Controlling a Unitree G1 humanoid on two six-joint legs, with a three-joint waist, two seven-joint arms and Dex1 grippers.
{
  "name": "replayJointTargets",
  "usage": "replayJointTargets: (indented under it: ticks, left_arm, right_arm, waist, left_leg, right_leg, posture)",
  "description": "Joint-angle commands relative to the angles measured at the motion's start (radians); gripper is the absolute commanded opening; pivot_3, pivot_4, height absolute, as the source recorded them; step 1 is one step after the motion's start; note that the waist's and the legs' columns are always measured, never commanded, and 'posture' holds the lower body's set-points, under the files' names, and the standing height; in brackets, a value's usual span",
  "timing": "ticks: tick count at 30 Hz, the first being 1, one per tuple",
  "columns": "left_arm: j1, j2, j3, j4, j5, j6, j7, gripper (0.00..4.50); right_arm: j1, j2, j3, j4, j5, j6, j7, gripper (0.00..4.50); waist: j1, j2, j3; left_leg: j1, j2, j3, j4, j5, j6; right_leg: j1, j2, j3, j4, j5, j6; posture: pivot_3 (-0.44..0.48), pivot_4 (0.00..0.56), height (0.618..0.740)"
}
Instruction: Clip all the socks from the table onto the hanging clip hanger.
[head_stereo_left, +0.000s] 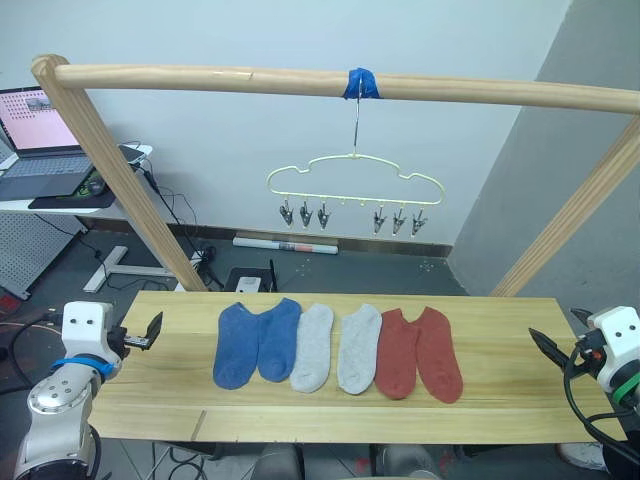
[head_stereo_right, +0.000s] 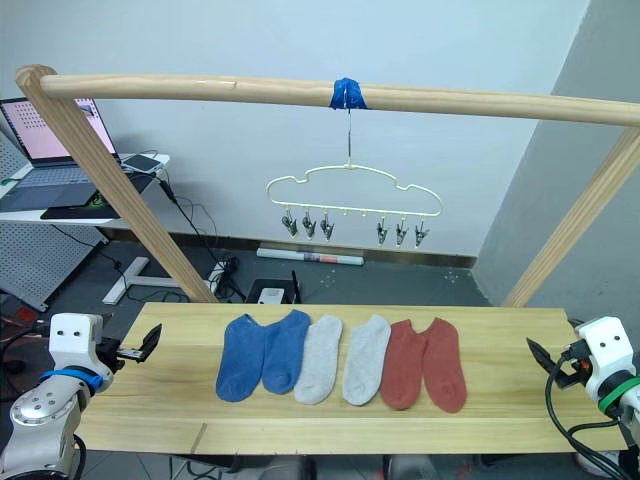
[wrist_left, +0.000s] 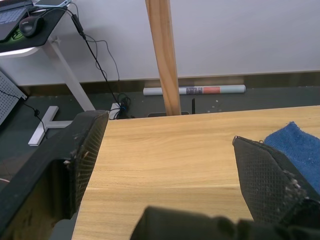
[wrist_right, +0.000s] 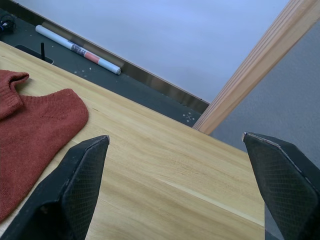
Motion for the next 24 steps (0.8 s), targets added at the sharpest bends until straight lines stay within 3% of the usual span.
replayJointTargets:
  ticks: [1, 11, 16, 24]
  left_arm:
    - [-0.013, 0.011, 0.017, 0.011, -0.019, -0.026, -0.009, 4.50]
    - [-0.011, 0.030, 0.078, 0.028, -0.124, -0.083, -0.111, 4.50]
    - [0.001, 0.033, 0.079, 0.013, -0.094, -0.118, -0.074, 4.50]
    - [0.020, 0.000, 0.028, -0.155, -0.141, -0.051, -0.134, 4.50]
  right_arm:
    - [-0.003, -0.006, -0.039, -0.021, 0.009, -0.015, -0.004, 4.47]
    - [0.012, -0.003, -0.038, -0.038, 0.018, -0.009, 0.005, 4.47]
    - [0.031, -0.005, -0.046, -0.066, 0.021, 0.000, 0.001, 4.47]
    - [0.073, 0.006, -0.071, -0.167, 0.038, 0.024, -0.004, 4.47]
  waist:
    - [-0.001, 0.000, 0.000]
    - [-0.004, 0.000, 0.000]
    - [-0.004, -0.001, 0.000]
    - [-0.004, 0.001, 0.017]
  left_leg:
    - [0.000, 0.000, 0.000, 0.000, 0.000, 0.000]
    - [0.000, 0.000, 0.000, 0.000, 0.000, 0.000]
    - [0.000, 0.000, 0.000, 0.000, 0.000, 0.000]
    - [0.000, 0.001, 0.000, 0.000, 0.000, 0.000]
  right_leg:
    - [0.000, 0.000, 0.000, 0.000, 0.000, 0.000]
    - [0.000, 0.000, 0.000, 0.000, 0.000, 0.000]
    - [0.000, 0.000, 0.000, 0.000, 0.000, 0.000]
    - [0.000, 0.000, 0.001, 0.000, -0.003, -0.006]
  posture:
    - [-0.099, 0.067, 0.732]
    - [-0.102, 0.084, 0.732]
    - [-0.107, 0.101, 0.732]
    - [-0.132, 0.154, 0.732]
